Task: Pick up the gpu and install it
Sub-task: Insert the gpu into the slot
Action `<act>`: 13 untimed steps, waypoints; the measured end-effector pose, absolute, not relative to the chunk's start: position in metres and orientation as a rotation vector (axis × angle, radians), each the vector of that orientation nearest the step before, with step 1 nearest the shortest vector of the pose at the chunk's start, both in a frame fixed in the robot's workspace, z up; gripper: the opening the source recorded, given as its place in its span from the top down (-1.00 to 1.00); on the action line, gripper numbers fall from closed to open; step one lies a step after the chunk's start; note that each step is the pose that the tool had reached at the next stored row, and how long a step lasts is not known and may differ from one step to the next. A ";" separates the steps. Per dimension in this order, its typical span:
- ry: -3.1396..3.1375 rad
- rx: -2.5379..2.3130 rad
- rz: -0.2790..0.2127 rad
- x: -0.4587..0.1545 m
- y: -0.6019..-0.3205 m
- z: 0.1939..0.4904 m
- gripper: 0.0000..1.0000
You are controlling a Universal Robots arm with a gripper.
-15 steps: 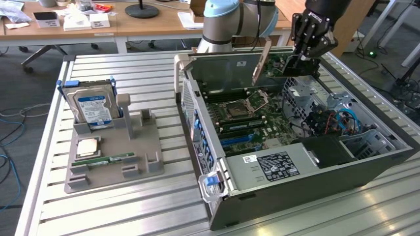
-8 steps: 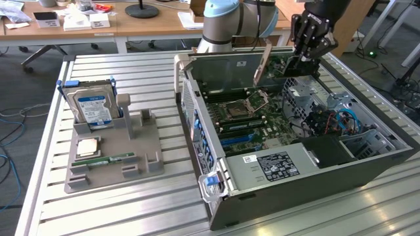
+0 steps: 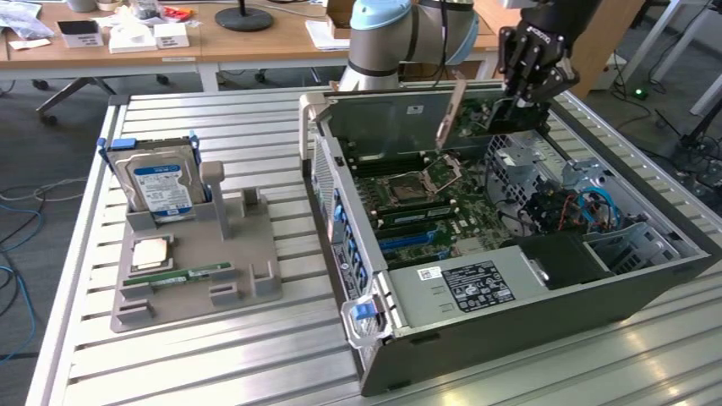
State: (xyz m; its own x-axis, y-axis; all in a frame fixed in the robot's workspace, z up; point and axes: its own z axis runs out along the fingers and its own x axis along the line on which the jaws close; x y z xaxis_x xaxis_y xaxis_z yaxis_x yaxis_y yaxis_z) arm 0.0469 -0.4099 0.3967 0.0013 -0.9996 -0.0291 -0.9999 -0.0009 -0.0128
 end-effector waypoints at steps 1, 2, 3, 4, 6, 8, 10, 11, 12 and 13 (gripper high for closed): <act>2.199 -2.201 0.018 0.046 -0.410 0.396 0.48; 2.201 -2.200 0.018 0.045 -0.410 0.396 0.48; 2.204 -2.197 0.018 0.044 -0.410 0.396 0.48; 2.207 -2.194 0.018 0.043 -0.410 0.395 0.48; 2.209 -2.192 0.018 0.043 -0.410 0.395 0.48; 2.209 -2.192 0.018 0.043 -0.410 0.395 0.48; 2.209 -2.192 0.018 0.043 -0.410 0.395 0.48; 2.209 -2.192 0.018 0.043 -0.410 0.395 0.48; 2.209 -2.192 0.018 0.043 -0.410 0.395 0.48; 2.209 -2.192 0.018 0.042 -0.410 0.395 0.48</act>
State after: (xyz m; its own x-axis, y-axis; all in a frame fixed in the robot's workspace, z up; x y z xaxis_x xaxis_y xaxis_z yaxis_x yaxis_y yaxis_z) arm 0.0420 -0.4099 0.3952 -0.0077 -0.9995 -0.0291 -0.9999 0.0081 -0.0129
